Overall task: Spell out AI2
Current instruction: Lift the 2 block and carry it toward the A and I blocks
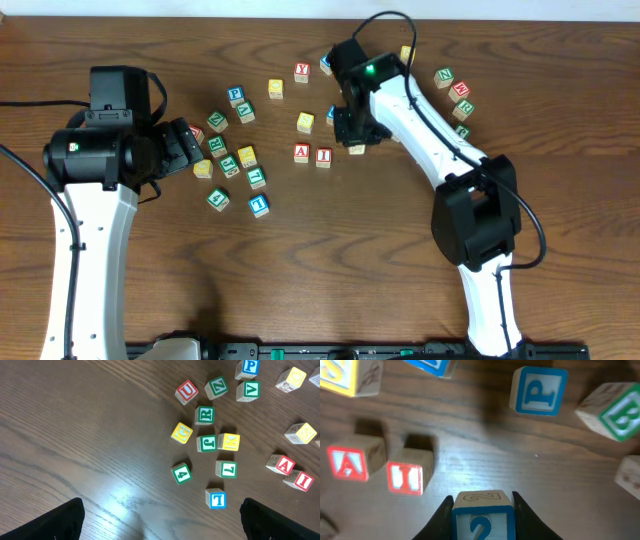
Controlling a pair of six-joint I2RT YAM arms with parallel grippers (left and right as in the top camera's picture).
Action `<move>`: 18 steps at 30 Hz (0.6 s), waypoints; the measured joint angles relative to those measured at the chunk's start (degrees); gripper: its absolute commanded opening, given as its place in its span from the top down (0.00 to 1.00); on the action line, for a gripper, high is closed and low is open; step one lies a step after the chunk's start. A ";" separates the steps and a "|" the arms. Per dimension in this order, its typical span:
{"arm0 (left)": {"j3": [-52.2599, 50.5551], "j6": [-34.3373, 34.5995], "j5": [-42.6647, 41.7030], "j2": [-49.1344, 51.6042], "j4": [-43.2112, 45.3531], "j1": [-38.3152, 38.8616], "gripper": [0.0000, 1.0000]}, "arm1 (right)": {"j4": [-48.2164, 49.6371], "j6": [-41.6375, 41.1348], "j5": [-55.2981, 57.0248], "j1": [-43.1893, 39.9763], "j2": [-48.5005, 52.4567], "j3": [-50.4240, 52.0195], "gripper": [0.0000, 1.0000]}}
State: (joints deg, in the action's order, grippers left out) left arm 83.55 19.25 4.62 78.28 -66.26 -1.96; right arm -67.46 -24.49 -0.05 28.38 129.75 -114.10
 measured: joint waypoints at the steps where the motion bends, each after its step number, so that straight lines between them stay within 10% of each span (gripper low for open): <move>1: 0.00 0.00 0.00 0.00 0.00 0.00 0.02 | 1.22 -0.63 0.00 0.09 0.00 1.18 0.81; 18: 0.00 0.00 0.00 0.00 0.00 0.00 0.02 | 10.38 -7.34 6.51 5.11 0.17 9.18 0.80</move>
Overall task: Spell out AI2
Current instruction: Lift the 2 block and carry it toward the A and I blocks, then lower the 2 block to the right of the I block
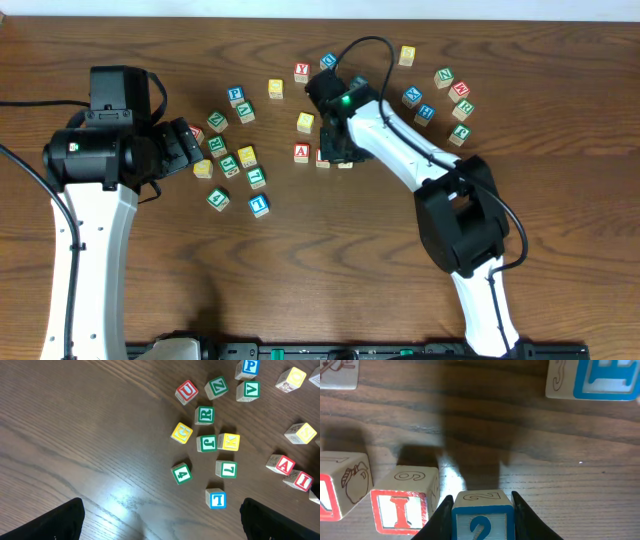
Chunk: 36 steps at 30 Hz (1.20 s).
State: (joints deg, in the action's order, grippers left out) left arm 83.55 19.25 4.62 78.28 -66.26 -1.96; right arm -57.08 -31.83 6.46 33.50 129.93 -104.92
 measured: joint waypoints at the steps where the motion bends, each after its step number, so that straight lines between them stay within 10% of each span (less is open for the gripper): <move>1: 0.00 0.00 0.00 0.00 0.00 0.00 0.02 | 0.02 -0.37 1.01 0.31 0.00 0.04 0.80; 36: 0.00 0.00 0.00 0.00 0.00 0.00 0.02 | 2.73 -2.73 6.23 -0.42 0.00 2.99 0.61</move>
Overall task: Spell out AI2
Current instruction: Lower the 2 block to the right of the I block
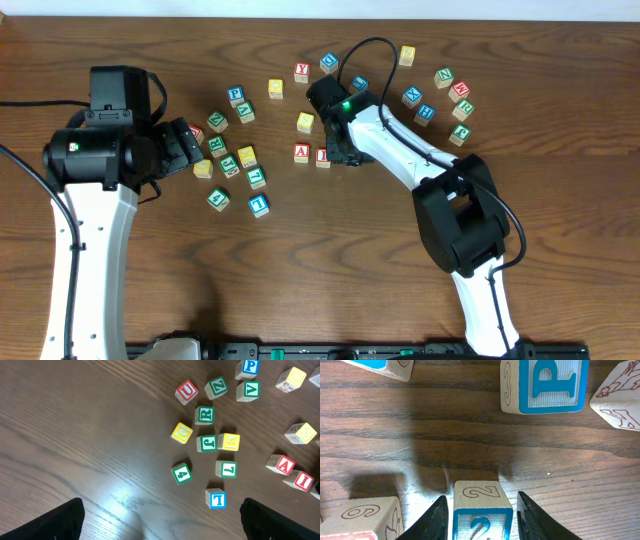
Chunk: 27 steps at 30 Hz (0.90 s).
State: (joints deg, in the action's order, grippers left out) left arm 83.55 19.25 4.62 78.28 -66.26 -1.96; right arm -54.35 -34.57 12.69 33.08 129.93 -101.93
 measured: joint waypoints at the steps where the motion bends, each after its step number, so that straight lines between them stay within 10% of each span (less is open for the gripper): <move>1: 0.00 0.00 0.00 0.00 0.00 0.00 0.02 | 0.02 0.00 0.00 0.00 0.00 0.00 0.61; 27: 0.00 0.00 0.00 0.00 0.00 0.00 0.02 | 0.39 3.65 -2.89 -1.64 -3.34 -0.35 0.69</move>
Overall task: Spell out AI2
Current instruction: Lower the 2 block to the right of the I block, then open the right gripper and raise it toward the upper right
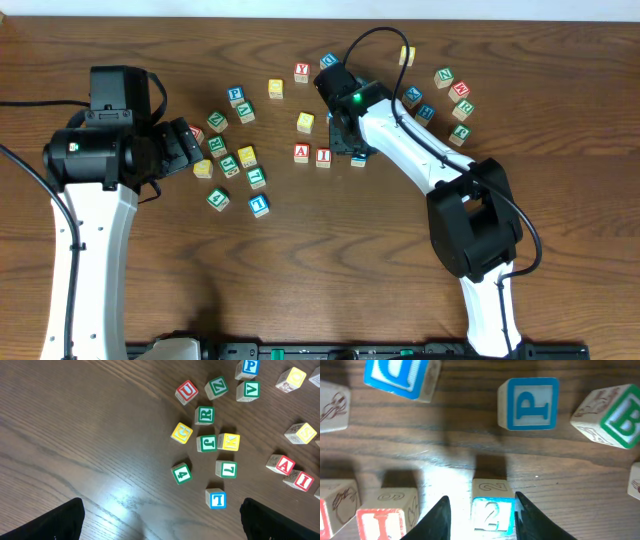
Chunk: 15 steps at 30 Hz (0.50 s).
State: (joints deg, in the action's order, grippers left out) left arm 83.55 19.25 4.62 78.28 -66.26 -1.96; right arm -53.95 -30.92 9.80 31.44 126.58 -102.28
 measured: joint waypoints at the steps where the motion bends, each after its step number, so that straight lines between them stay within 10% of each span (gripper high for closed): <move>1: 0.00 0.00 -0.02 0.00 0.00 0.00 0.02 | -0.09 0.59 -0.26 -0.09 0.00 0.00 0.72; 15: 0.00 0.00 0.00 0.00 0.00 0.00 0.02 | -7.06 5.55 -4.02 -7.28 -6.27 -0.09 0.99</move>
State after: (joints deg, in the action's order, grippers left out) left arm 83.55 19.25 4.62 78.28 -66.26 -1.96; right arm -61.01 -25.36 5.78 24.16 120.31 -102.37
